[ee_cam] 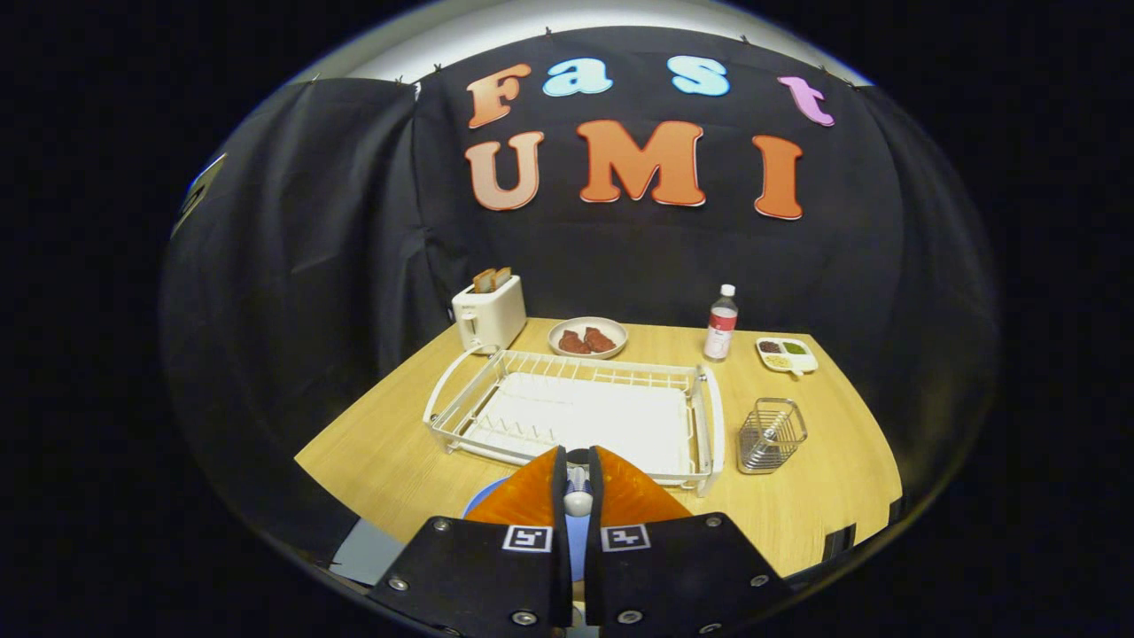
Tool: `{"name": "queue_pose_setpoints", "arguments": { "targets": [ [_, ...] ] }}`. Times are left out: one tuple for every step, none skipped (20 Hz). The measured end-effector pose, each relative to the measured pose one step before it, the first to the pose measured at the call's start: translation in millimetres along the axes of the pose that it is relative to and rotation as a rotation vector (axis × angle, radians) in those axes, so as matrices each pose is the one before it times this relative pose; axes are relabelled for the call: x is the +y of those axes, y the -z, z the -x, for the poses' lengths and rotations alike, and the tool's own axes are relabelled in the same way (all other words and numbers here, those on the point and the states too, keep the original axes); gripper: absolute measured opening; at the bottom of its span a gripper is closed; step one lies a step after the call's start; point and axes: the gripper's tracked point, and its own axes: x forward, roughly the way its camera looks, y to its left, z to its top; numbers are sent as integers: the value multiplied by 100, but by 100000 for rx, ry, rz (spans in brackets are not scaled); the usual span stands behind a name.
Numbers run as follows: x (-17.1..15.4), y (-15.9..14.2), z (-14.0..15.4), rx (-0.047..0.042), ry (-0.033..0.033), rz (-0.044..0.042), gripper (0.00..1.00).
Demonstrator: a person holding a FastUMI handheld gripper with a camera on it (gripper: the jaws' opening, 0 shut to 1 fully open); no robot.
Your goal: Take the plate from the dish rack, then take the spoon from the basket and place it into the plate.
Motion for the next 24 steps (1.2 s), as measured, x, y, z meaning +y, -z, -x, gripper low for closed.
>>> {"name": "queue_pose_setpoints", "arguments": {
  "targets": [
    [1141, 475, -379, 618, -2839, 361, 6],
    [1139, 592, -547, 897, -2811, 582, 6],
    [813, 595, -512, 962, -2043, 586, 6],
    [500, 640, -408, 1040, -1796, 463, 6],
    [639, 642, -629, 946, -2059, 532, 6],
    [458, 612, -821, 1008, -1659, 329, 6],
    [235, 800, -850, 1615, -1561, 326, 6],
    [25, 731, -620, 1376, -587, 340, 6],
    [-60, 661, -697, 1067, -479, 719, 6],
    [-26, 409, -469, 549, -178, 236, 6],
    [-105, 522, -409, 690, -202, 163, 6],
    [-53, 524, -325, 729, -278, 320, 6],
    [-220, 255, -125, 170, -390, 668, 6],
    [-88, 372, -17, 454, -444, 1173, 6],
    [-89, 192, -102, -648, -453, 1285, 6],
    [-189, 319, -51, -165, -422, 742, 6],
    [-213, 225, -39, -270, -197, -131, 8],
    [-426, 268, -103, 421, 351, -829, 9],
    [-582, 413, -99, 1318, 1416, -1121, 12],
    [-432, 620, -206, 1803, 1483, -993, 14],
    [-430, 305, -72, 1320, 1266, -807, 17],
    [-306, 230, -99, 797, 967, -972, 18],
    [-346, -174, 181, -429, 976, -879, 23],
    [-228, -294, 200, -672, 625, -603, 29]
  ]
}}
